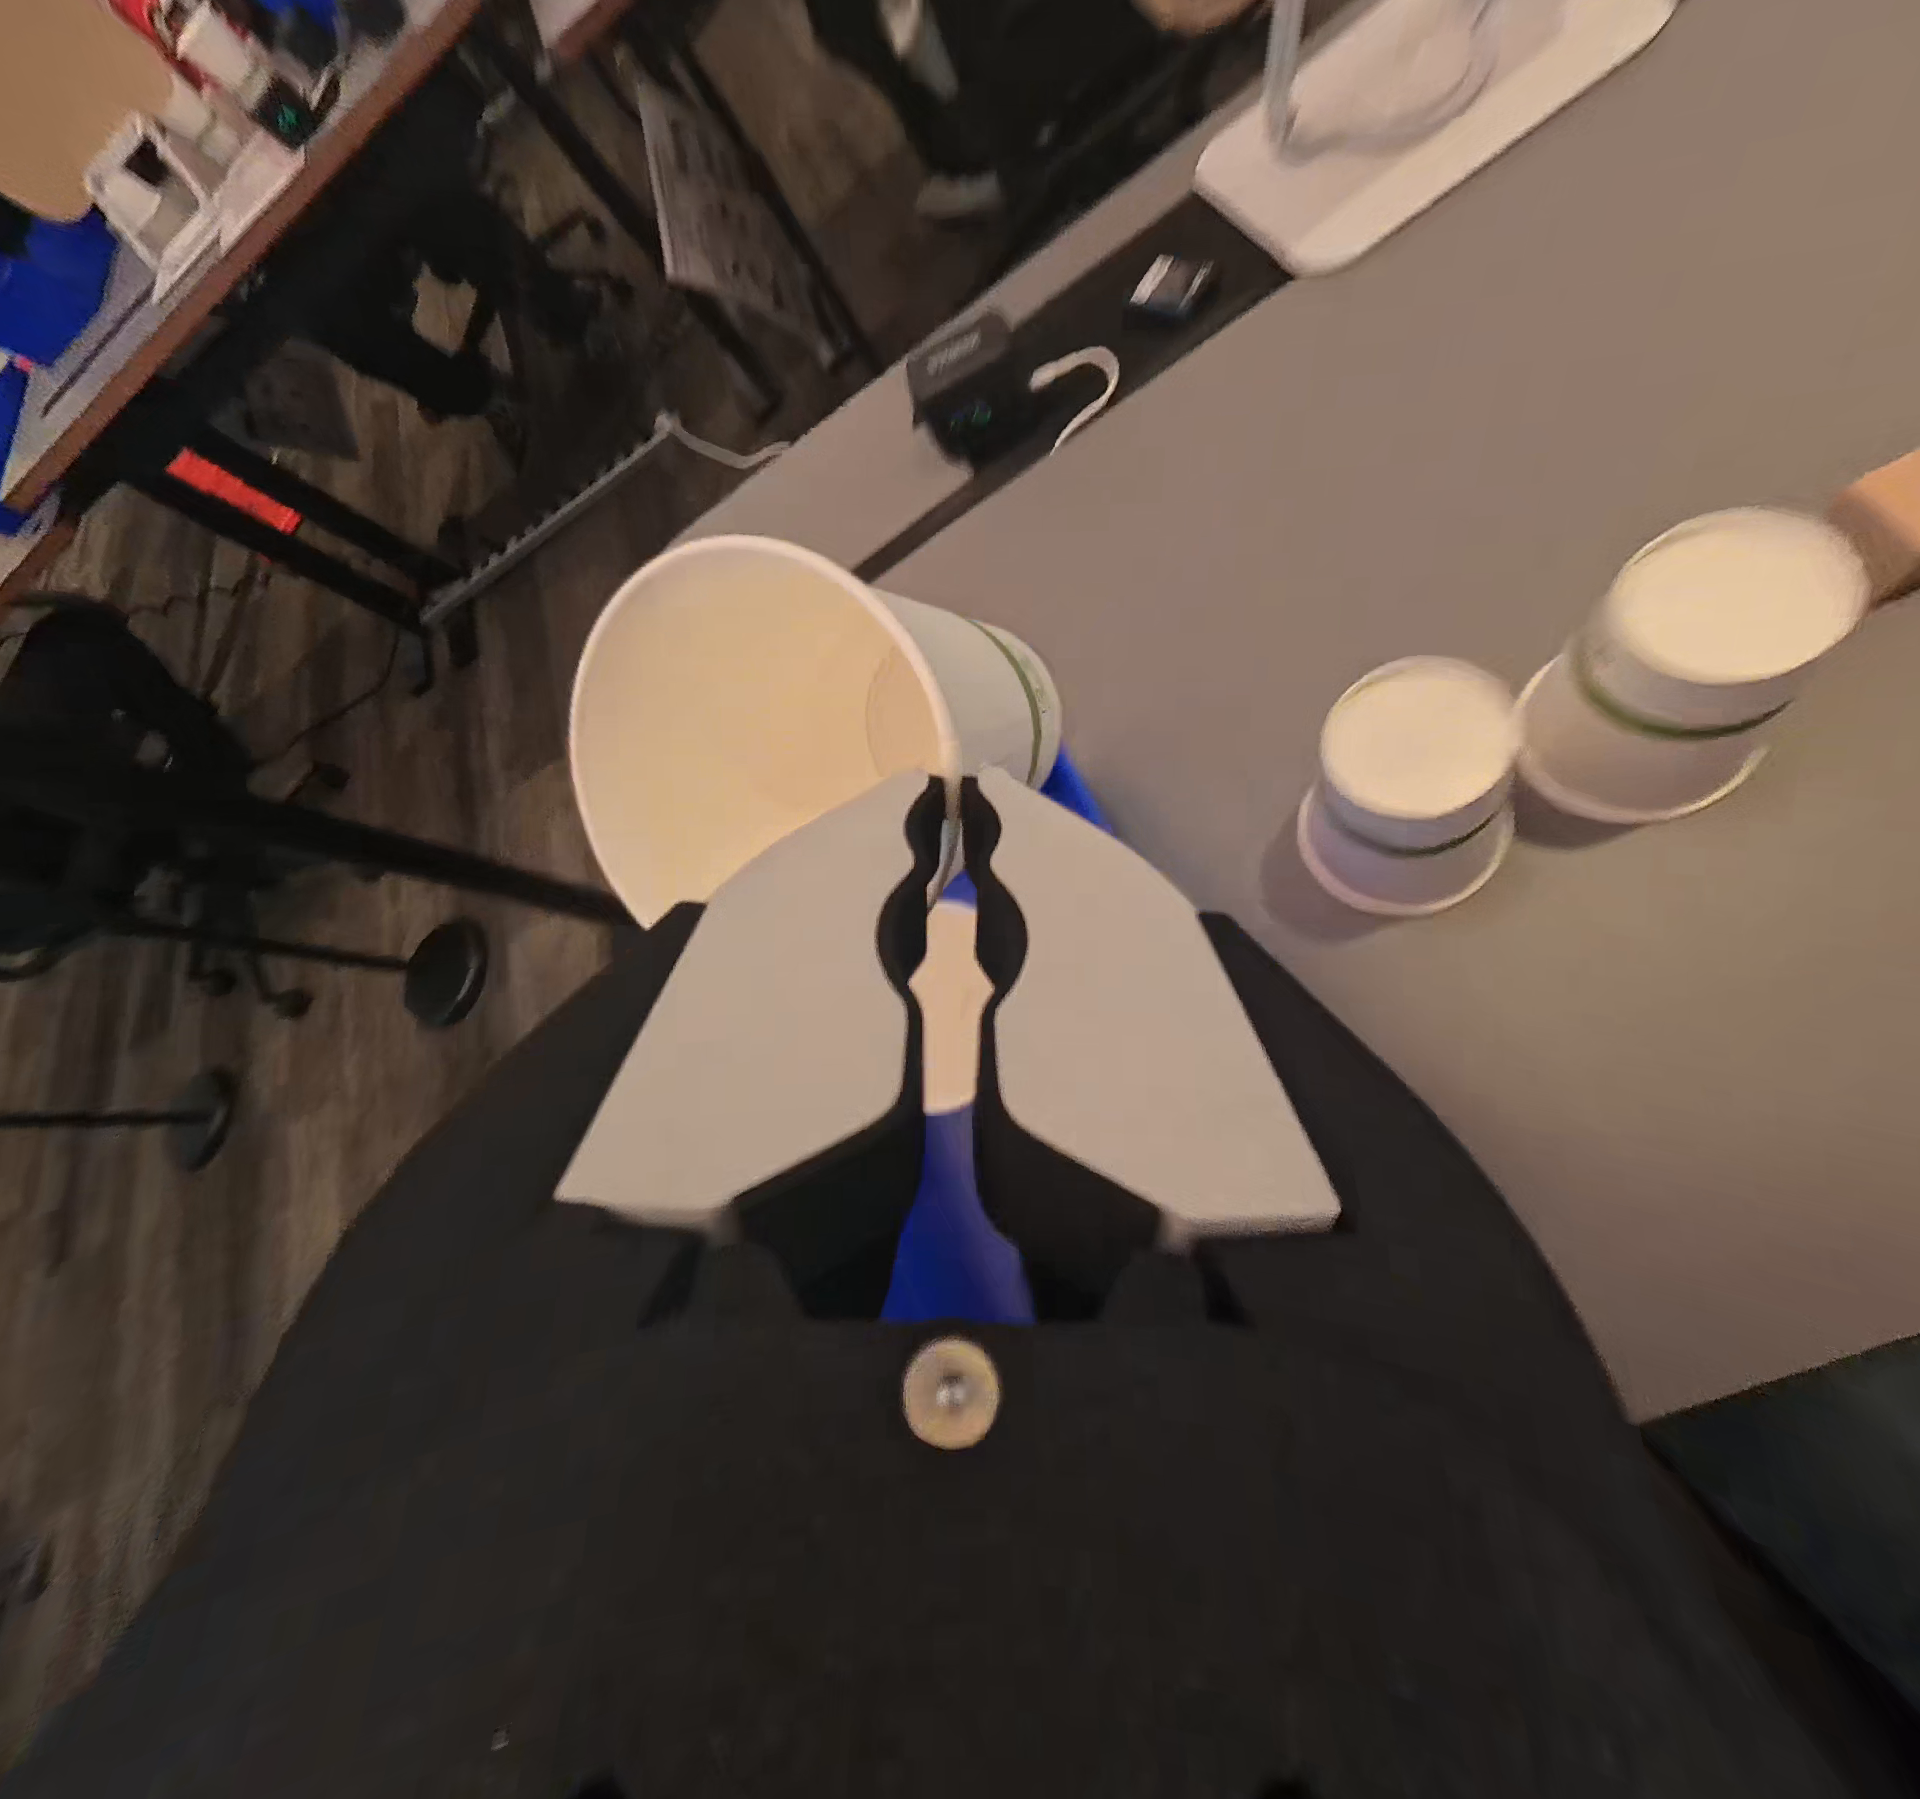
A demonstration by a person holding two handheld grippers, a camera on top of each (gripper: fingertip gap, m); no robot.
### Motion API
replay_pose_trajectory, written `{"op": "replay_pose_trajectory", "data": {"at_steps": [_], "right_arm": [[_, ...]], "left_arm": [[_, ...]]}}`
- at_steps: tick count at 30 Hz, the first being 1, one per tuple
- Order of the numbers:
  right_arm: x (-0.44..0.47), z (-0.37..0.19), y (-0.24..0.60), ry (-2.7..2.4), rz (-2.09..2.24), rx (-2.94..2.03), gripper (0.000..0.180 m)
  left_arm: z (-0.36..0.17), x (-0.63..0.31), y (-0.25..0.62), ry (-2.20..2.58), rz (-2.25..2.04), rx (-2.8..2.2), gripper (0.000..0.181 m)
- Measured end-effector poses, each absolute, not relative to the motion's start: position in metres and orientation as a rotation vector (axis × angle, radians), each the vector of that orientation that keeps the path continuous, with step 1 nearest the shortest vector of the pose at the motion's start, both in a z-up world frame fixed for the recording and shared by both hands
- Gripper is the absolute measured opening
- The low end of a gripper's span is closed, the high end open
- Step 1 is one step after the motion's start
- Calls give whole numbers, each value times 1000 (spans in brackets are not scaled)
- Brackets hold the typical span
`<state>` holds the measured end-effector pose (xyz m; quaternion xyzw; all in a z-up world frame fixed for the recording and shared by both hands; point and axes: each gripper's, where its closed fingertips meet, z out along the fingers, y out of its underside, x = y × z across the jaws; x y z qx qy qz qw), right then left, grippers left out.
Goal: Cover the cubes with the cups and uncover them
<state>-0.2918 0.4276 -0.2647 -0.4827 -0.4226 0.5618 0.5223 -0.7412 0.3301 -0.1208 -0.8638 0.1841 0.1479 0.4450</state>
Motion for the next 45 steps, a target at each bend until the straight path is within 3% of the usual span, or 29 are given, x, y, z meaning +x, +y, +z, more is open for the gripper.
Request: {"op": "replay_pose_trajectory", "data": {"at_steps": [10,21,24,27,33,40,45], "right_arm": [[-321,-211,381,-910,1325,-1052,115],[-349,-207,356,-932,1466,-1058,118],[-341,-207,354,-904,1526,-1045,114],[-329,-206,354,-911,1546,-1036,92],[-314,-212,358,-1080,1443,-1114,90],[-303,-220,363,-1500,1202,-1294,90],[-305,-229,352,-1824,1057,-1376,90]], "left_arm": [[-83,-576,339,570,-253,-1778,2],[-138,-402,326,637,-939,-1524,2],[-162,-377,324,621,-1084,-1501,2],[-183,-366,323,600,-1214,-1489,2],[-217,-354,320,660,-1272,-1564,4],[-236,-369,338,828,-745,-1743,66],[-238,-348,339,1040,-557,-1800,93]]}}
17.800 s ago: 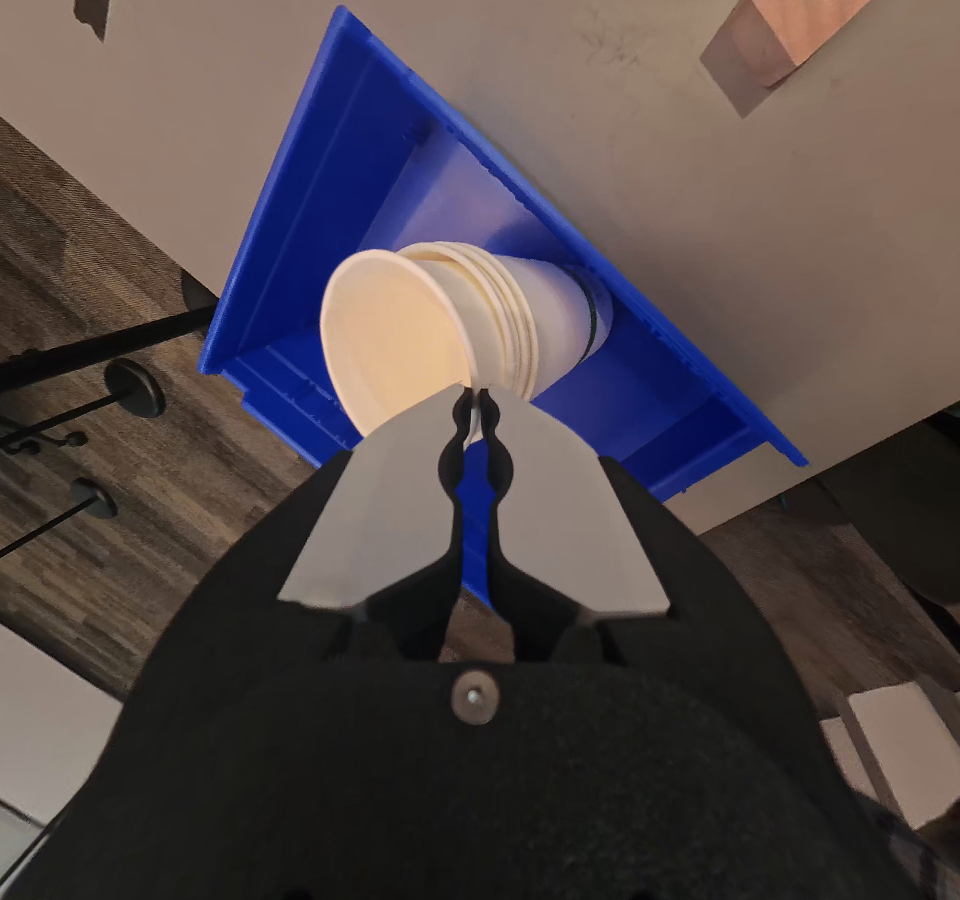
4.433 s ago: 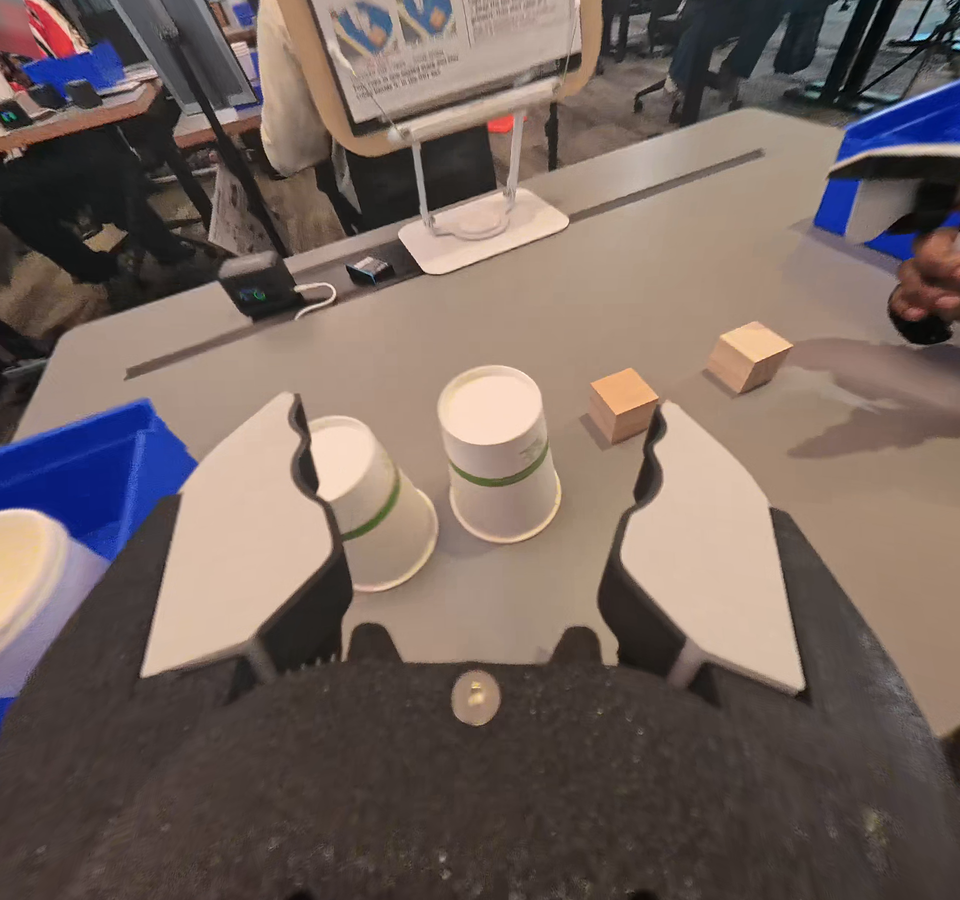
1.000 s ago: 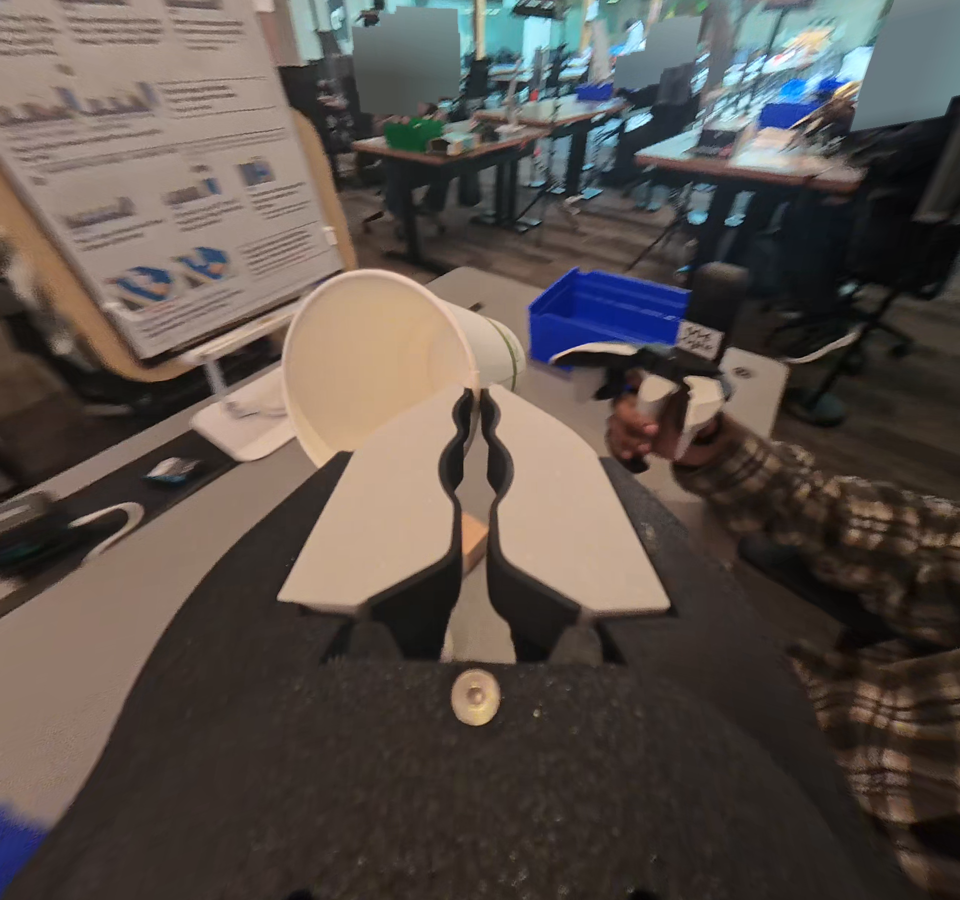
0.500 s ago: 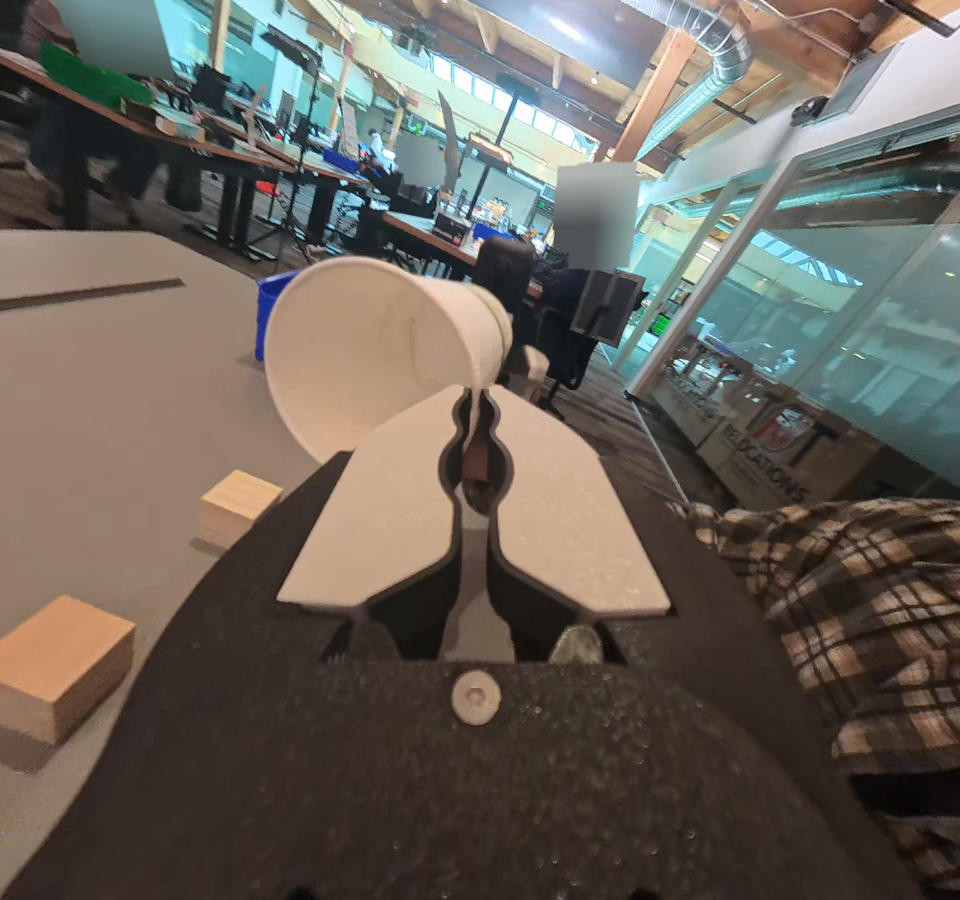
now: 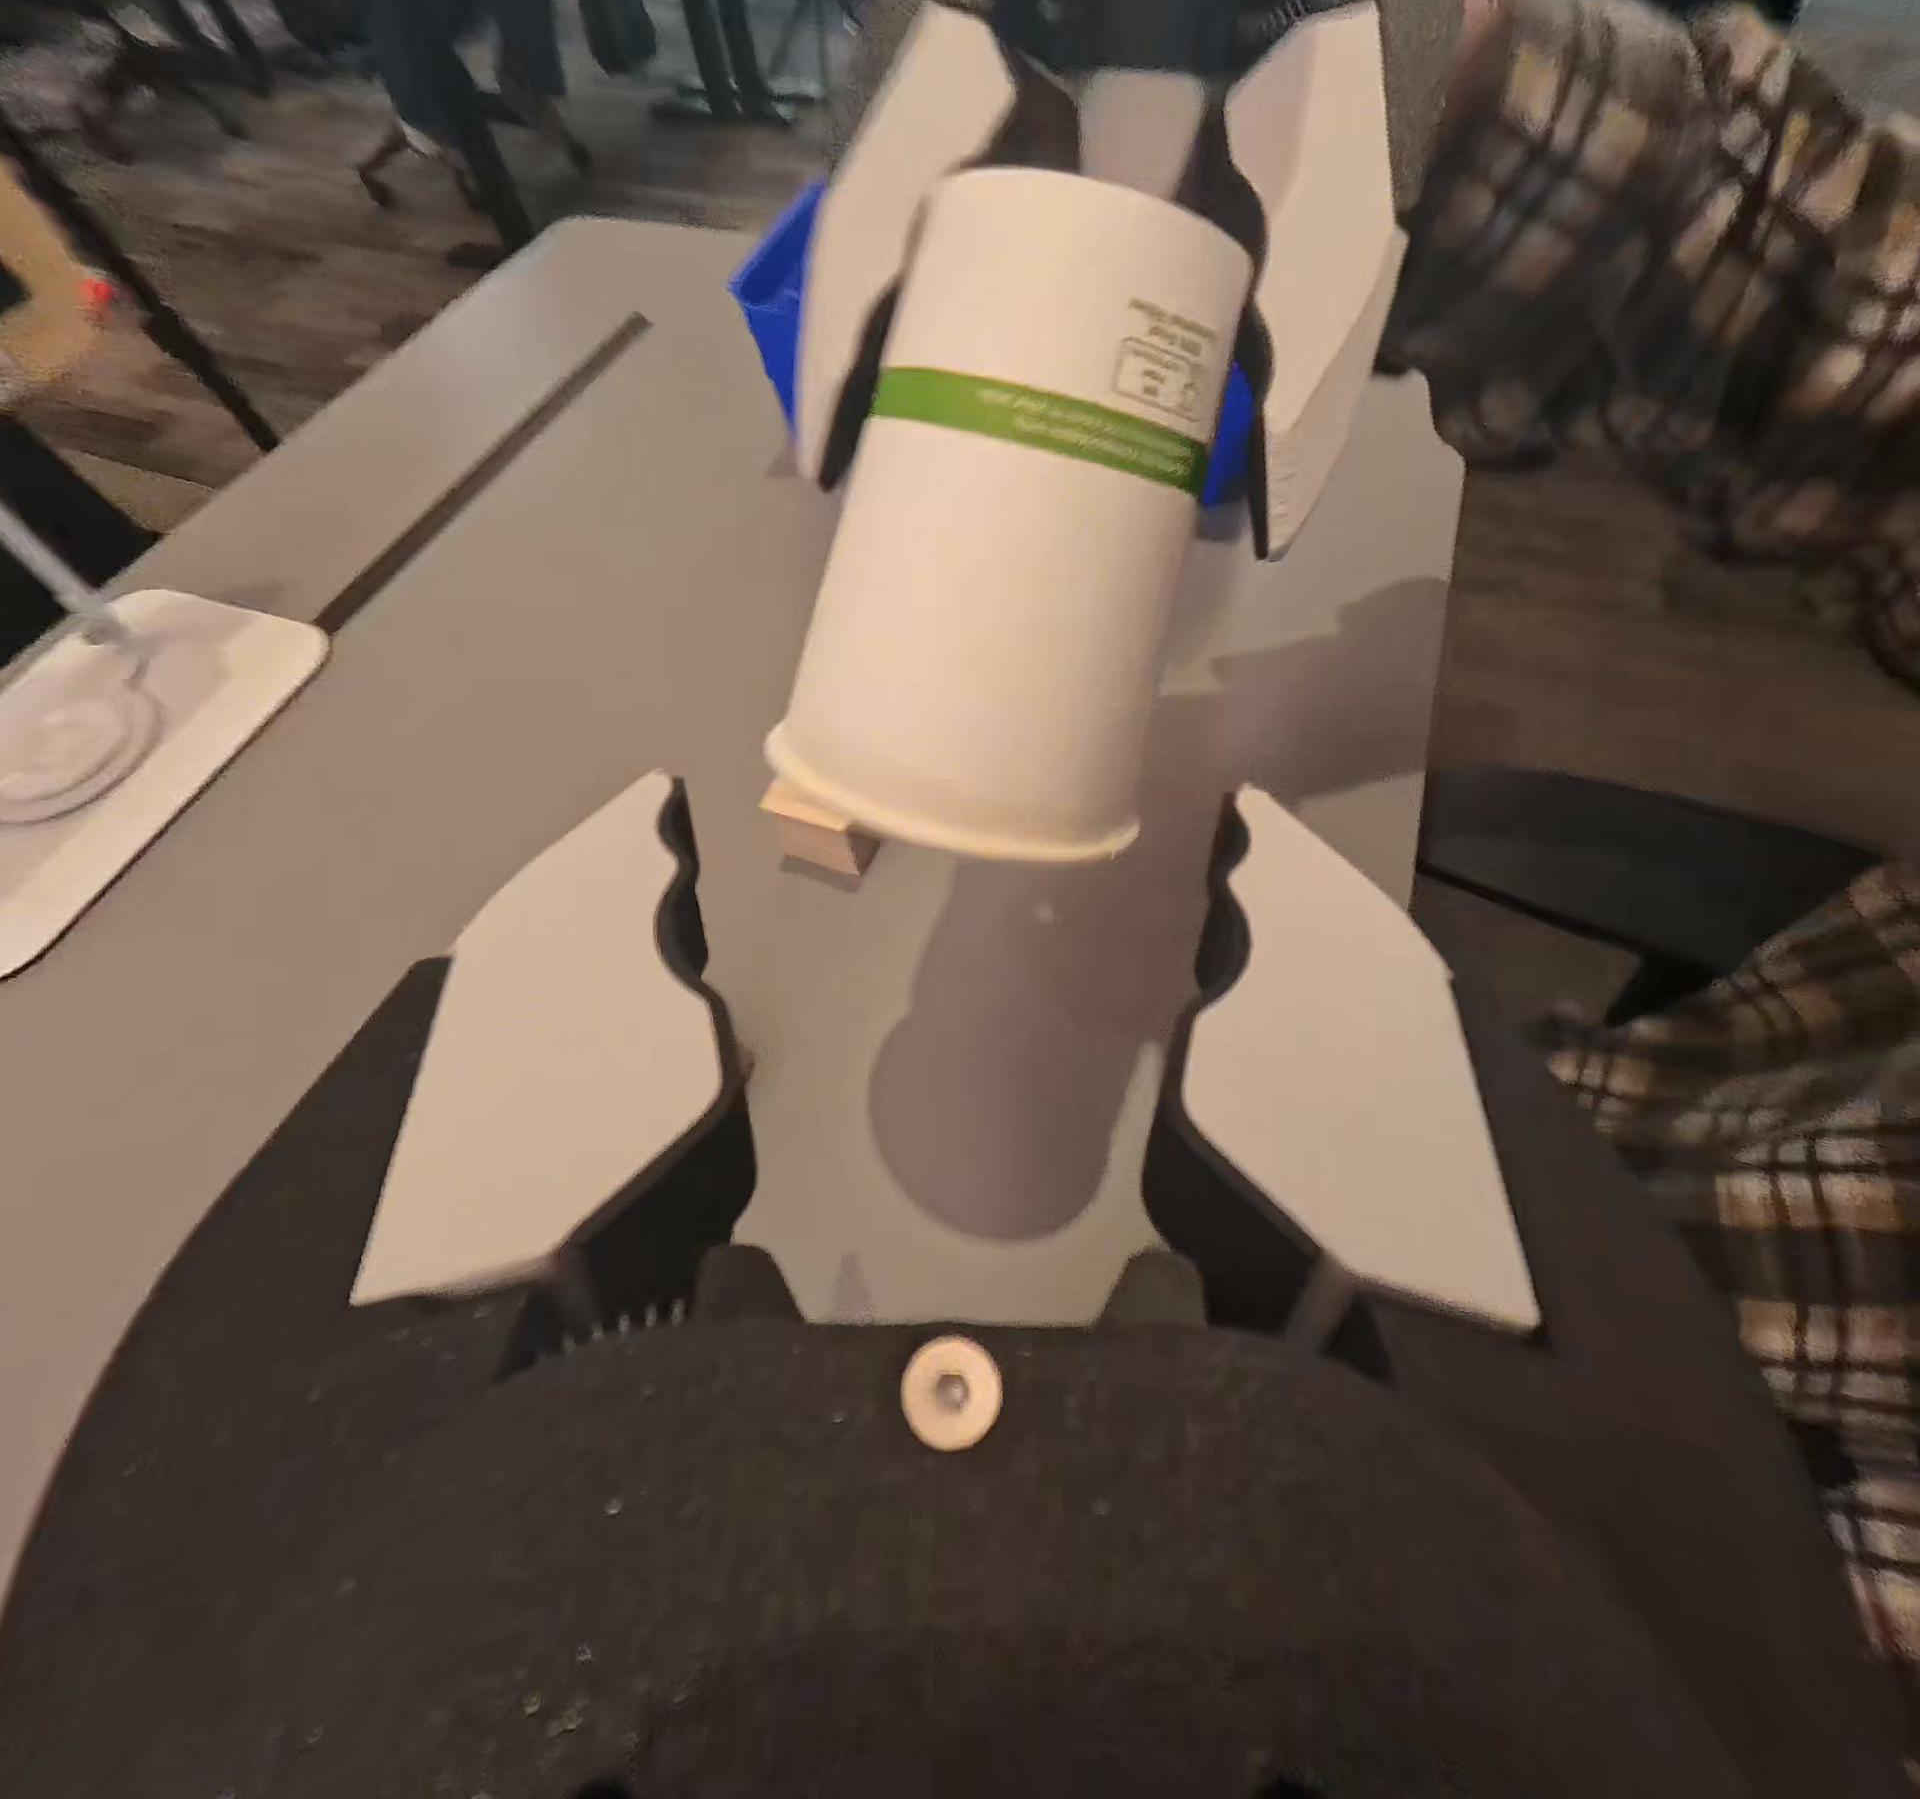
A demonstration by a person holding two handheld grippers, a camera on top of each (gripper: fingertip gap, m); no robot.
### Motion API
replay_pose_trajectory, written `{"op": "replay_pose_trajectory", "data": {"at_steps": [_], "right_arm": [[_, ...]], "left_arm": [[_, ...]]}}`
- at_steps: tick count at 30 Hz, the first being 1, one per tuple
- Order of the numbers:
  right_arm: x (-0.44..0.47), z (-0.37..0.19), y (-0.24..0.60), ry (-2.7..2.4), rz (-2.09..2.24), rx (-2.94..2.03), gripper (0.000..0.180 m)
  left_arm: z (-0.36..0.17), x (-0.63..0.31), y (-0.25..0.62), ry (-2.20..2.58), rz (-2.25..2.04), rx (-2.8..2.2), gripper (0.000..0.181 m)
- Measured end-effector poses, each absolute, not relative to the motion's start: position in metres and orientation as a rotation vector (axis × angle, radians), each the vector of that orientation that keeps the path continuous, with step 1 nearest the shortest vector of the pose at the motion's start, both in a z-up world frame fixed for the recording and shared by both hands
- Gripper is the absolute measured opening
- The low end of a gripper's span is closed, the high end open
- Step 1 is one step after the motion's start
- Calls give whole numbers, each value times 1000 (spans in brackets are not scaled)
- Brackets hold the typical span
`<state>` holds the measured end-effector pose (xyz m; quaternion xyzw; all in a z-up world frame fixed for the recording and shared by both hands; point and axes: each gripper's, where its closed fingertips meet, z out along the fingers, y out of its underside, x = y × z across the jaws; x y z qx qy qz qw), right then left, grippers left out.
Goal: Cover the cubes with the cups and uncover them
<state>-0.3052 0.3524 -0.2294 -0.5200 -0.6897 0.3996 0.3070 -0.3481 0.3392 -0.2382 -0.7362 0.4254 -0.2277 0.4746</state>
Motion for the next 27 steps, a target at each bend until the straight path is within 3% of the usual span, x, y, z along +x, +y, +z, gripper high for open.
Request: {"op": "replay_pose_trajectory", "data": {"at_steps": [8,14,18,20,25,26,27], "right_arm": [[-321,-240,325,-2079,1092,-1409,91],[-329,-236,327,-1889,1237,-1378,91],[-324,-215,352,-1443,1281,-1339,116],[-317,-216,355,-1308,1291,-1327,120],[-323,-230,351,-1272,1286,-1377,114],[-326,-232,348,-1308,1293,-1387,108],[-328,-234,343,-1359,1307,-1388,91]], "left_arm": [[-272,-305,333,1196,-734,-1866,86],[-282,-293,335,1100,-852,-1818,83],[-278,-301,344,956,-879,-1759,82],[-275,-305,347,900,-876,-1726,82],[-286,-300,343,914,-849,-1732,83],[-289,-298,342,926,-833,-1734,83],[-292,-297,341,940,-814,-1740,83]]}}
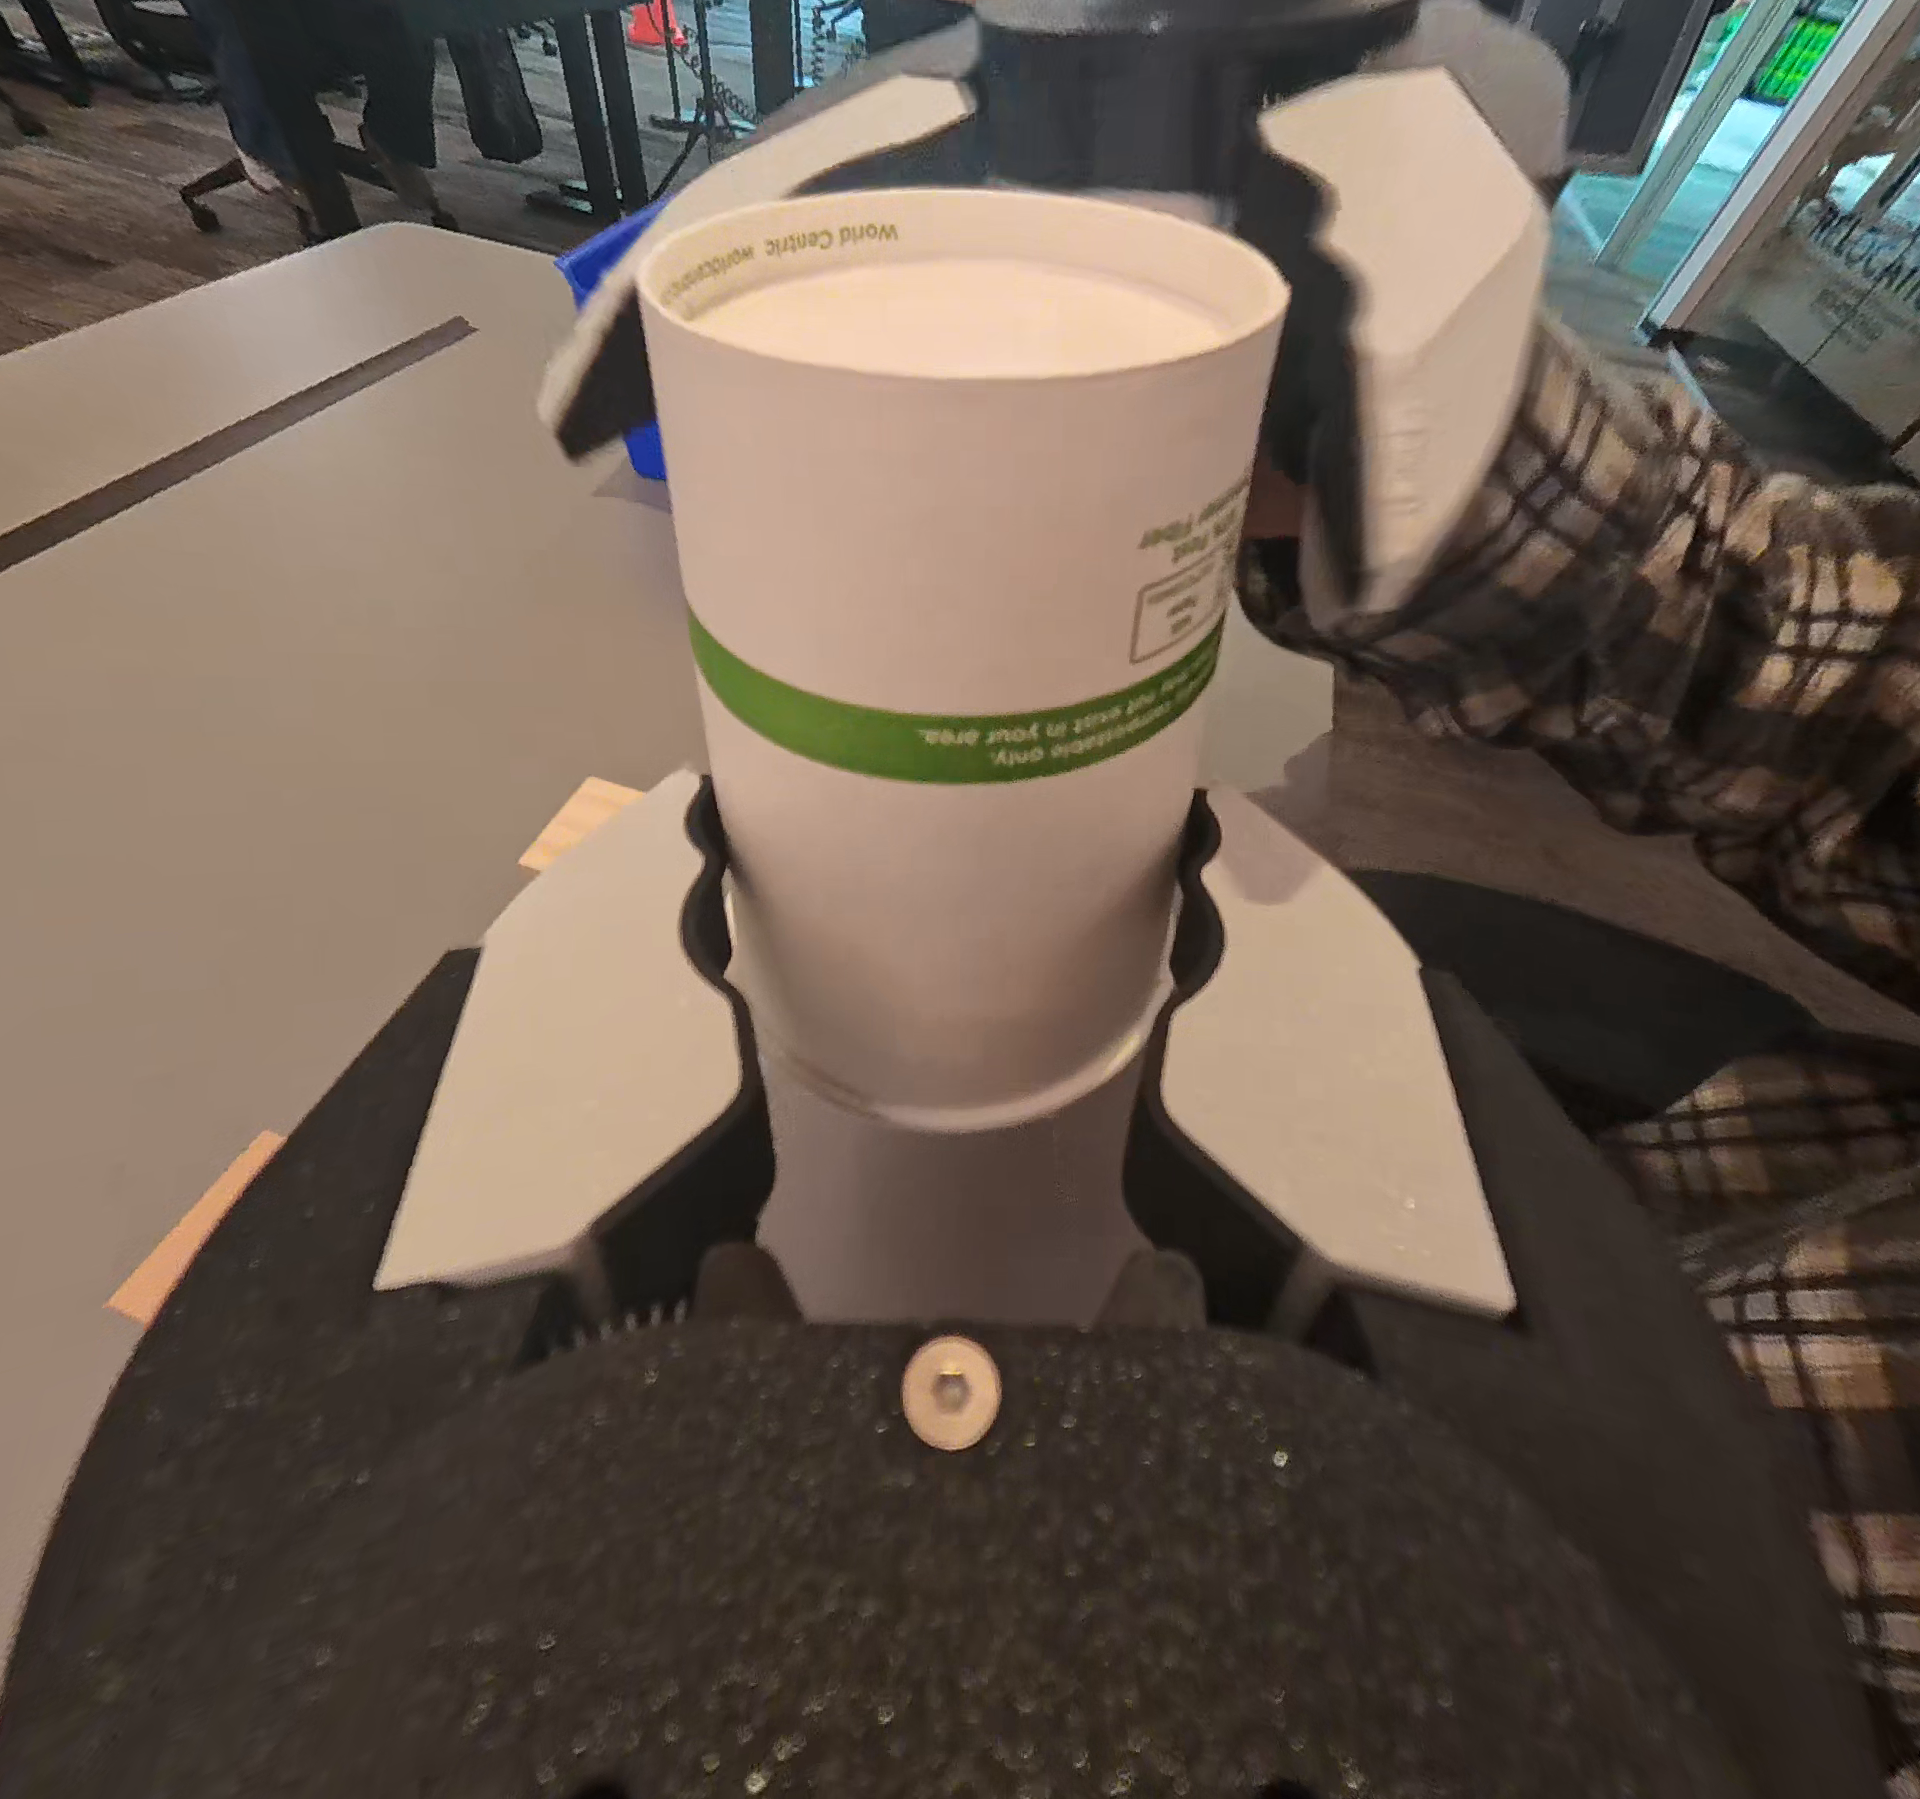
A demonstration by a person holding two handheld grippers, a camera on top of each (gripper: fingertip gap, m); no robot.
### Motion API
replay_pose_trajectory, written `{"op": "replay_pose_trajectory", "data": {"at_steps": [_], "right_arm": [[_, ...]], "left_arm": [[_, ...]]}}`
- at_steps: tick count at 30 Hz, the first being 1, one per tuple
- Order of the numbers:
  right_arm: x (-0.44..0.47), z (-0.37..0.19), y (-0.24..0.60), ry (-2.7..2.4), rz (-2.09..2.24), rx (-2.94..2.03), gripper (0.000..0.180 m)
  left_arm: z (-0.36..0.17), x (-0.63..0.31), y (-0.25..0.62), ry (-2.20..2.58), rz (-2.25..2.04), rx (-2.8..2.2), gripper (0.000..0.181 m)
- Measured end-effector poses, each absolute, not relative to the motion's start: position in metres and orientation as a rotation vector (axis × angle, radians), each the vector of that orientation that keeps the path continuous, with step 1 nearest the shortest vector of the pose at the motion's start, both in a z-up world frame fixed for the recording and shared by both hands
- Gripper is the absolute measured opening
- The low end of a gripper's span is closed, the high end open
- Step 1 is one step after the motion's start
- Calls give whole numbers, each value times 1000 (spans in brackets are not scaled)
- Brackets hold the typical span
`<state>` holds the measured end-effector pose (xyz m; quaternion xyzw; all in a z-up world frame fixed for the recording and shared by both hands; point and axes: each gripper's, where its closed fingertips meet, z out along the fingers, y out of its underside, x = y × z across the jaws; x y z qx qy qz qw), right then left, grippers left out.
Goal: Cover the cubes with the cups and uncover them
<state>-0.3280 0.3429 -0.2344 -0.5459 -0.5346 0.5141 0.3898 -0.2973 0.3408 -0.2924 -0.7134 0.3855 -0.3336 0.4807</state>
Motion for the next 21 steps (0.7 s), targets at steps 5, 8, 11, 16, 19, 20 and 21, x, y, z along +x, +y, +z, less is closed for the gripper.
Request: {"op": "replay_pose_trajectory", "data": {"at_steps": [5,8,11,16,19,20,21], "right_arm": [[-341,-237,339,-1421,1326,-1393,76],[-347,-230,355,-1261,1308,-1368,76],[-354,-227,383,-1035,1230,-1368,76],[-378,-243,411,-888,1051,-1406,76],[-395,-257,421,-860,1011,-1456,76],[-400,-262,423,-854,1005,-1467,76],[-404,-266,426,-851,992,-1480,76]], "left_arm": [[-296,-313,338,907,-798,-1780,86],[-292,-348,333,783,-769,-1794,92],[-274,-396,318,615,-772,-1741,90],[-231,-467,296,425,-752,-1607,81],[-204,-483,290,404,-755,-1554,80],[-199,-486,289,418,-733,-1554,80],[-195,-488,289,437,-698,-1560,80]]}}
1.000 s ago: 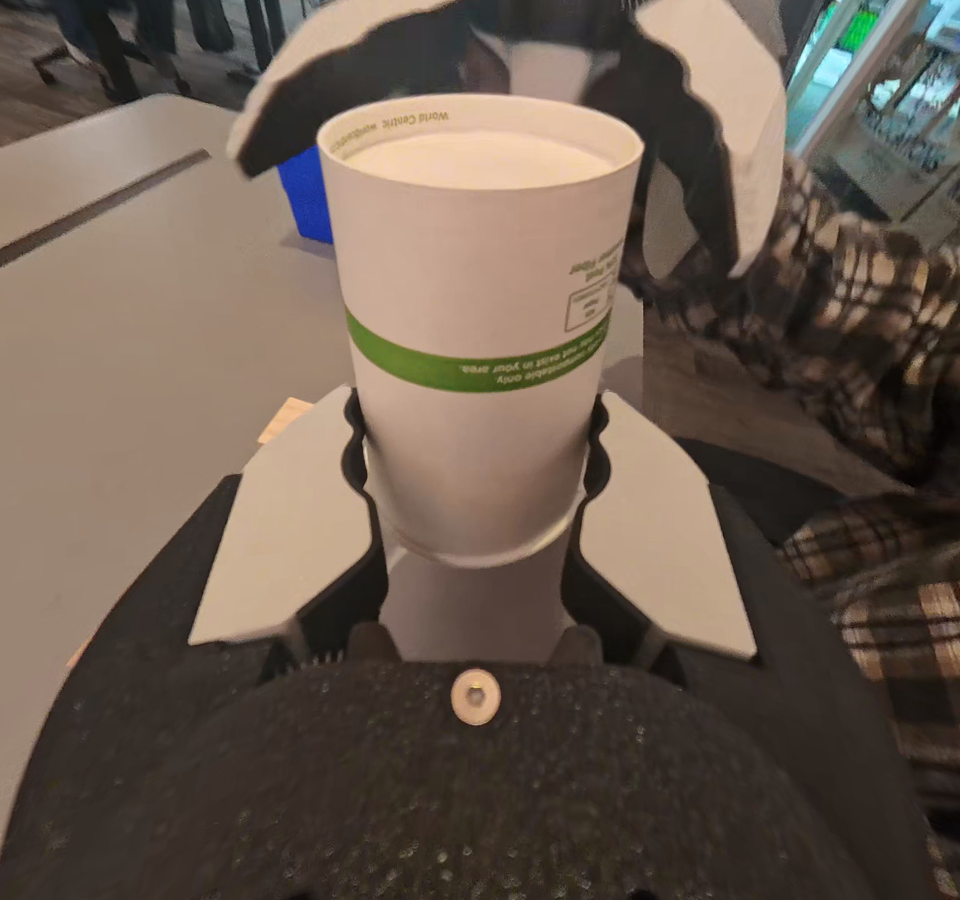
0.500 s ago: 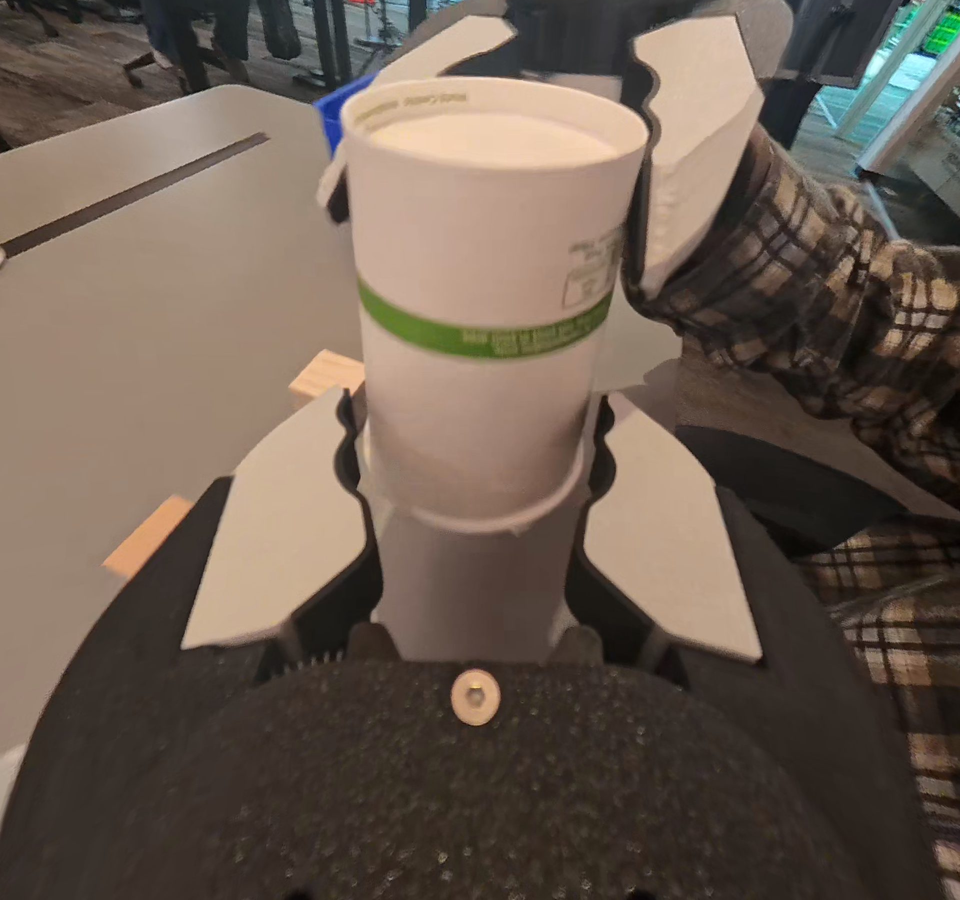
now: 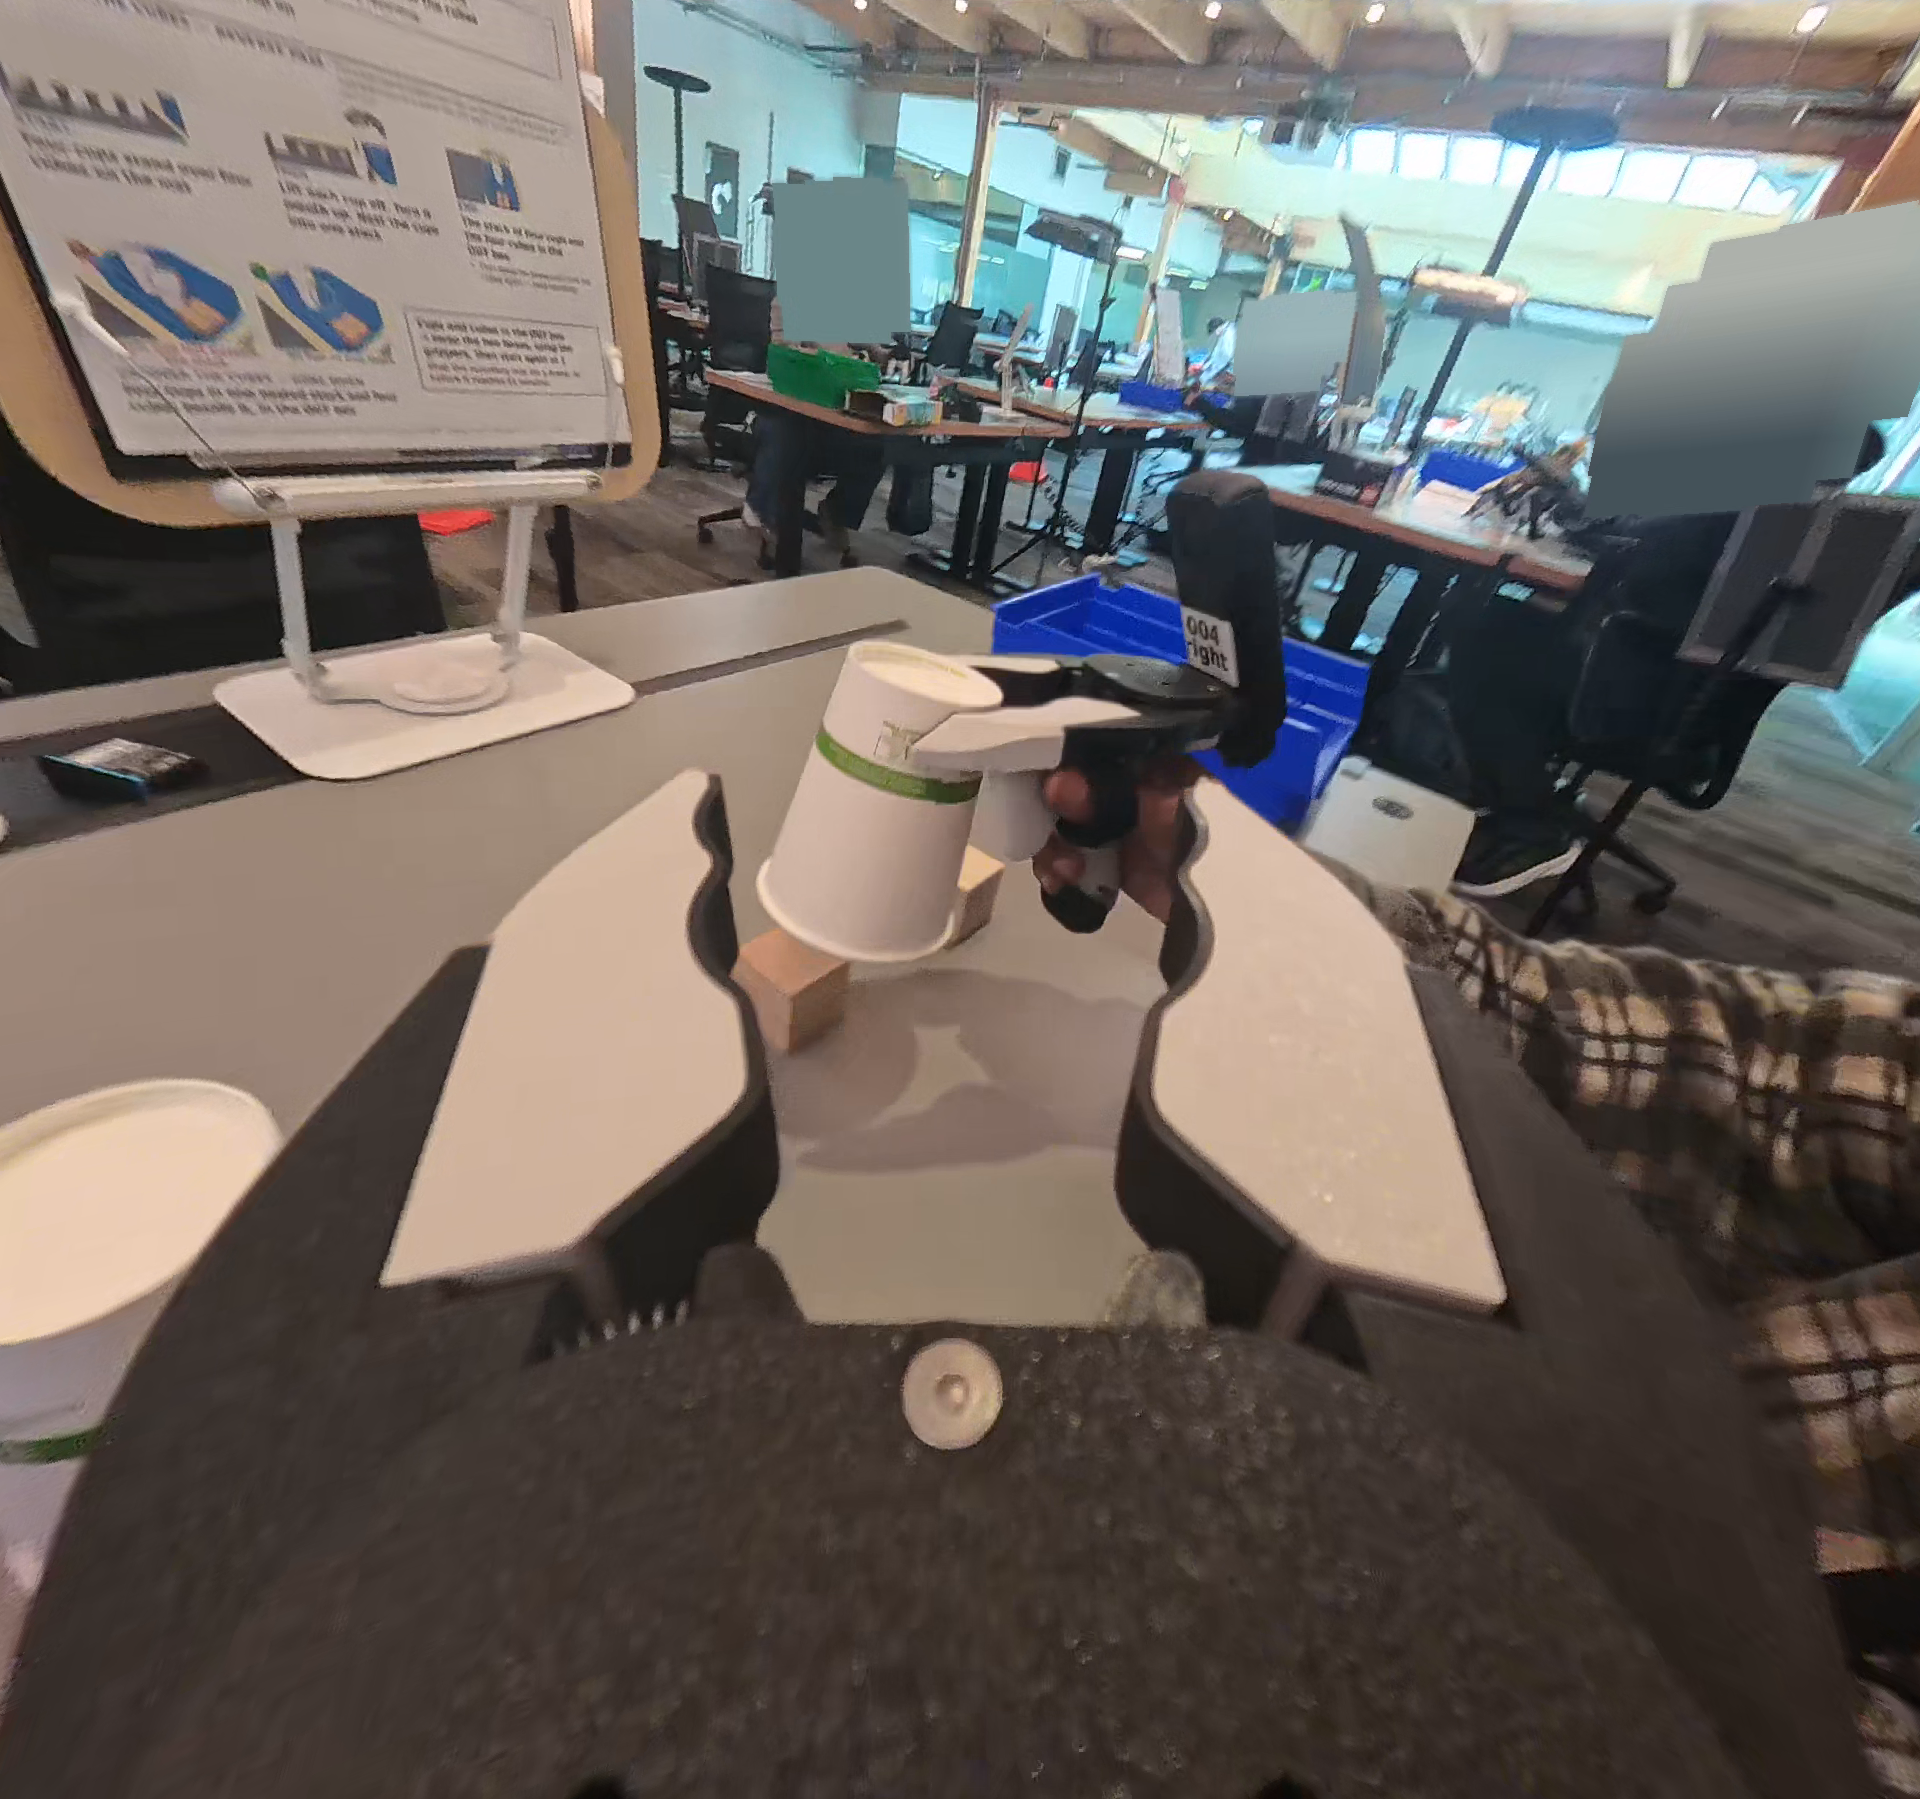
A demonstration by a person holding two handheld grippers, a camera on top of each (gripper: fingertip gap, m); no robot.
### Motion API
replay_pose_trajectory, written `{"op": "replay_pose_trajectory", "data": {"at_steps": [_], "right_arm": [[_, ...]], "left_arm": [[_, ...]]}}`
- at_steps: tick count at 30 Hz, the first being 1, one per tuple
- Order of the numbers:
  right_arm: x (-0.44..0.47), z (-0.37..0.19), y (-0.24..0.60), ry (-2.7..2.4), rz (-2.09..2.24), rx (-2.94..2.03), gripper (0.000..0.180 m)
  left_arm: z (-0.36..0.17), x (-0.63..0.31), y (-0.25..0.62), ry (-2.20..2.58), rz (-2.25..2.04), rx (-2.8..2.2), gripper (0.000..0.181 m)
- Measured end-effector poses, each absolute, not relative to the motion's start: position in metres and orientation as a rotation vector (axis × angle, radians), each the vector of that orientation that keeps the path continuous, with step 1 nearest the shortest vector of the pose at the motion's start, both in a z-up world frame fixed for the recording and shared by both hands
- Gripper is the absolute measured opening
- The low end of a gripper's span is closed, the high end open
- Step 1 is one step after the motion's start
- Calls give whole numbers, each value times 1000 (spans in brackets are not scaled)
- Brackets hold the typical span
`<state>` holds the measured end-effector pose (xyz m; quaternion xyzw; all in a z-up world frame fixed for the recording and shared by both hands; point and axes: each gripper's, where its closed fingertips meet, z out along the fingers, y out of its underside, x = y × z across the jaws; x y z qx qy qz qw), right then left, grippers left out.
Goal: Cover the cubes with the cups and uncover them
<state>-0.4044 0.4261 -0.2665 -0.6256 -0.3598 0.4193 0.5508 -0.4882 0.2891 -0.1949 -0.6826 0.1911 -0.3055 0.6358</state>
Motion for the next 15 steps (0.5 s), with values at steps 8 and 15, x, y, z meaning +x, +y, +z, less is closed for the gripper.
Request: {"op": "replay_pose_trajectory", "data": {"at_steps": [8,15], "right_arm": [[-428,-300,437,-887,919,-1568,76],[-437,-326,443,-929,866,-1661,76]], "left_arm": [[-183,-494,280,495,-637,-1492,75],[-189,-508,285,473,-609,-1510,74]]}}
